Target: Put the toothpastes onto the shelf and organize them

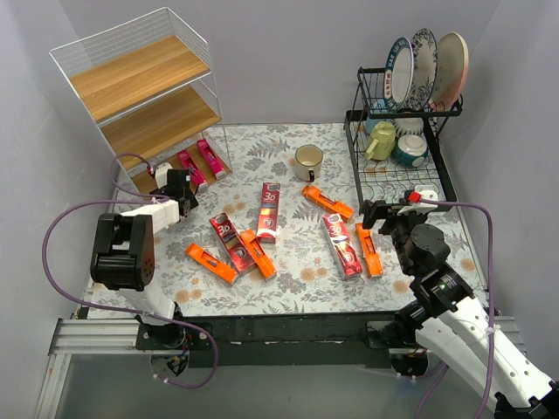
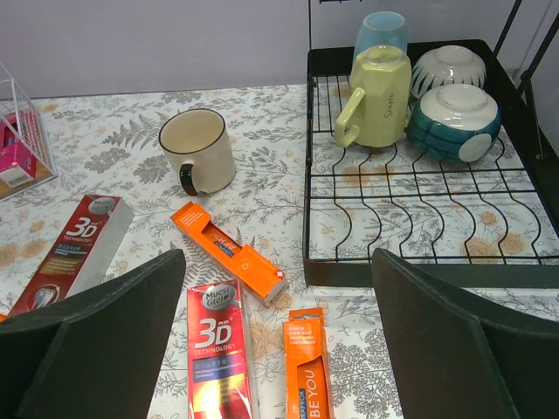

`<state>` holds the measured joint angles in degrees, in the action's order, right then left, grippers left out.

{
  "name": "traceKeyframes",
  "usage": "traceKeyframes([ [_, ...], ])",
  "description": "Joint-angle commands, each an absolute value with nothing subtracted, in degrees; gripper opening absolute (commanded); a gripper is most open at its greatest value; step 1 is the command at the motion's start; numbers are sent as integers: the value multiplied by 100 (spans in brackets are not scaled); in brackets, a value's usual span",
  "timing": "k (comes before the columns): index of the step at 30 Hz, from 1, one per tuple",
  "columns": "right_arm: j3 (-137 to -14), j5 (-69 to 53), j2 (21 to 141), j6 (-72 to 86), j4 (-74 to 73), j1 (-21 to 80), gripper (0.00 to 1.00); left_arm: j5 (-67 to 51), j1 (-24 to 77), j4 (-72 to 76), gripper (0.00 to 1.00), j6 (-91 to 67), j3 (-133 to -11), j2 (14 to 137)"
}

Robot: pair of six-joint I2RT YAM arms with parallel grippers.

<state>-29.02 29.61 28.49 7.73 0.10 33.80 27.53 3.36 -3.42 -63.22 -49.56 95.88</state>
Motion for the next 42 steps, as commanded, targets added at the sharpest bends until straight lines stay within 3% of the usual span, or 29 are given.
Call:
traceKeyframes([
  [1,-2918,2971,2813,765,220,3384,95,2751,307,-492,59,-6565,-4817,9176],
  [17,-2971,2857,2847,738,203,3375,94,3146,448,-422,32,-6241,-4948,9351],
  [36,-2892,2821,2865,738,255,3375,93,2655,202,-202,33,-6301,-5379,9685],
  [42,-2874,2830,2857,738,255,3384,94,2698,202,-299,40,-6477,-5414,9764],
])
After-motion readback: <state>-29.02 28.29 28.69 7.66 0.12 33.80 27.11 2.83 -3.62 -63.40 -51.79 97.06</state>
